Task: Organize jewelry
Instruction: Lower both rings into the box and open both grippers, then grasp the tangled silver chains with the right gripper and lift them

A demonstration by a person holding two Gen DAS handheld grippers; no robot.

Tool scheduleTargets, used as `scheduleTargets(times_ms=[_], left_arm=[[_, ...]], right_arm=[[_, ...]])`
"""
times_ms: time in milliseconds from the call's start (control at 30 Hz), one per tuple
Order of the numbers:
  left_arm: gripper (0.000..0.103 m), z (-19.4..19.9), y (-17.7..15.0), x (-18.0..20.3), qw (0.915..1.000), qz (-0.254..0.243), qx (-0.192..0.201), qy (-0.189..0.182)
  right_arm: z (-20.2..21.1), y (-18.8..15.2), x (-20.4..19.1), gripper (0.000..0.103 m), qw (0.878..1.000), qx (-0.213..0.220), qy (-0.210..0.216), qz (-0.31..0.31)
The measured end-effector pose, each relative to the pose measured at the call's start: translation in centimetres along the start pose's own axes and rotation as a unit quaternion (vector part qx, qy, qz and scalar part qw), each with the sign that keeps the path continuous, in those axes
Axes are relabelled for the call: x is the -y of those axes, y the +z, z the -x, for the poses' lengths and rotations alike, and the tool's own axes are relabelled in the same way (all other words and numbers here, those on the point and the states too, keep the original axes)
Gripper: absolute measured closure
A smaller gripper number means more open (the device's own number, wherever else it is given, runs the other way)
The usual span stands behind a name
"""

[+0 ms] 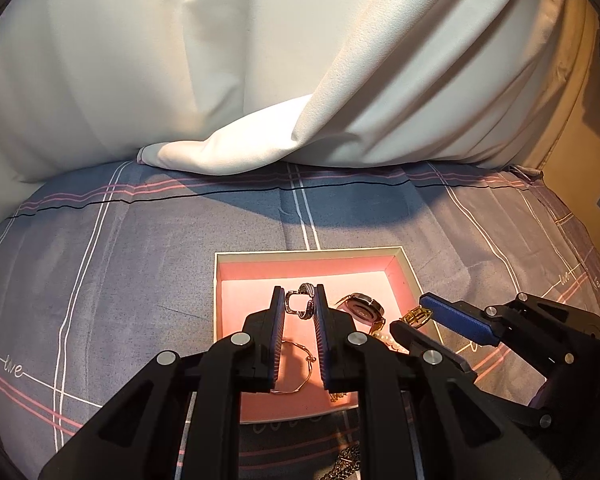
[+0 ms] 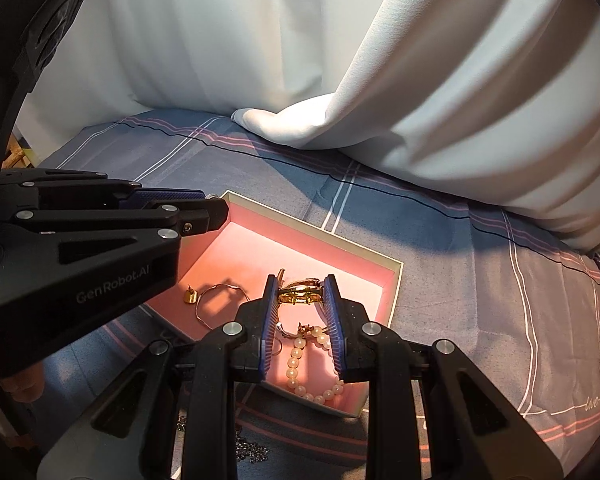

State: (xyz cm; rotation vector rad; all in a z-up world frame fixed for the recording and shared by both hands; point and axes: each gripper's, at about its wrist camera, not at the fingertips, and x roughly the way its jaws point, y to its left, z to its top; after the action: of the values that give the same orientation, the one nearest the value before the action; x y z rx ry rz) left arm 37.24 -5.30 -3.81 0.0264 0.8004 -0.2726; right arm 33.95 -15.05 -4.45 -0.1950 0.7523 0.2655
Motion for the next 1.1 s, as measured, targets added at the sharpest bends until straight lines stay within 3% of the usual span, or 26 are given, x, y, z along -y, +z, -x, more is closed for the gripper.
scheduleTargets(times_ms=[533, 567, 600, 633, 667, 833, 1100], left_arm=[[0.088, -1.4, 0.5, 0.6, 0.9999, 0.000, -0.015, 0.000], [0.079, -1.6, 0.6, 0.6, 0.9998, 0.002, -0.019, -0.001], [0.067, -1.8, 0.6, 0.6, 0.9997, 0.007, -0.022, 0.003], [0.029, -1.9, 0.7, 0.5, 0.9995, 0.014, -0.025, 0.012], [0.010, -1.9, 0.7, 0.3, 0.9993, 0.021, -0.022, 0.020], [0.009, -0.9, 0.6, -0.2, 0.9996, 0.017, -0.012, 0.017], [0.008, 1.0, -2.4, -2.1, 0.9994, 0.022, -0.015, 0.022]], right_arm=[[-0.6, -0.1, 0.2, 0.079, 1.000, -0.011, 0.006, -0.011], [-0.8, -0.3, 0.3, 0.077, 1.000, -0.015, 0.010, -0.013], [-0.9, -0.5, 0.3, 0.060, 1.000, -0.017, 0.010, -0.017], [-0.8, -0.7, 0.4, 0.036, 1.000, -0.011, 0.002, -0.023], [-0.6, -0.9, 0.5, 0.032, 1.000, -0.003, -0.006, -0.026], [0.1, -1.7, 1.8, 0.024, 0.998, 0.004, -0.018, -0.054], [1.9, -4.7, 2.7, 0.024, 0.998, -0.010, -0.010, -0.066]])
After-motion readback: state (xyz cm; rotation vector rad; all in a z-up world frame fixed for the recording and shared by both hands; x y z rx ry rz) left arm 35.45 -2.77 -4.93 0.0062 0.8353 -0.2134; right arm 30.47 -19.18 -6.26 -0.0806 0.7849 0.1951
